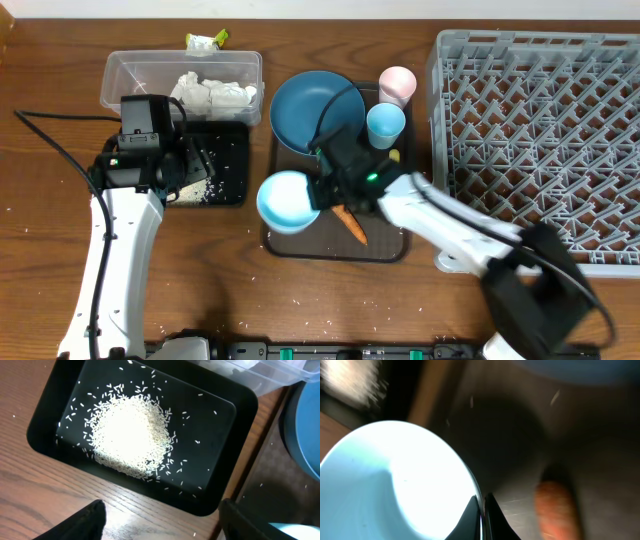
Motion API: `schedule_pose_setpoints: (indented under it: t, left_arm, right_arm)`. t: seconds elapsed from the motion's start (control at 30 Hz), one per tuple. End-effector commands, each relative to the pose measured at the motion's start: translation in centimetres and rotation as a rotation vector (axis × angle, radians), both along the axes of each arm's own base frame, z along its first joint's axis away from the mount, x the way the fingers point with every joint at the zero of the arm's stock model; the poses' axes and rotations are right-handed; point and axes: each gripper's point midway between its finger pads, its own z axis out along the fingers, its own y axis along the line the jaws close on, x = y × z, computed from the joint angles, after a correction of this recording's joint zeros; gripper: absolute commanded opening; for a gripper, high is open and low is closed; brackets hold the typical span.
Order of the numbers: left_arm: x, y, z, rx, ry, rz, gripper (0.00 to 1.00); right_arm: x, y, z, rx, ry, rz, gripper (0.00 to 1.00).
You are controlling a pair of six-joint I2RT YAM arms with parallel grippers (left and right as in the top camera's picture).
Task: Sort waste into correct bins and load items into the dishwasher rack
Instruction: 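Carry the bowl with the right gripper and place it in the dish rack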
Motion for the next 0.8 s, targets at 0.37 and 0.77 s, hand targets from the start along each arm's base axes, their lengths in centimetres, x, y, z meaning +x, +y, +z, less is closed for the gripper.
schedule_pose_setpoints:
  t: [0.37,0.77]
  left_arm:
    - [-0.3,0.4,-0.5,0.012,0.017,0.011,0.90]
    - [-0.3,0.4,-0.5,0.013,0.017,0.010,0.95]
  right_arm:
    - [13.1,-27.1,22.1,-0.428,-0.795,-0.844,0.01]
    - [20.3,-36.1,22.7,-1.021,-1.007,-0.739,0.01]
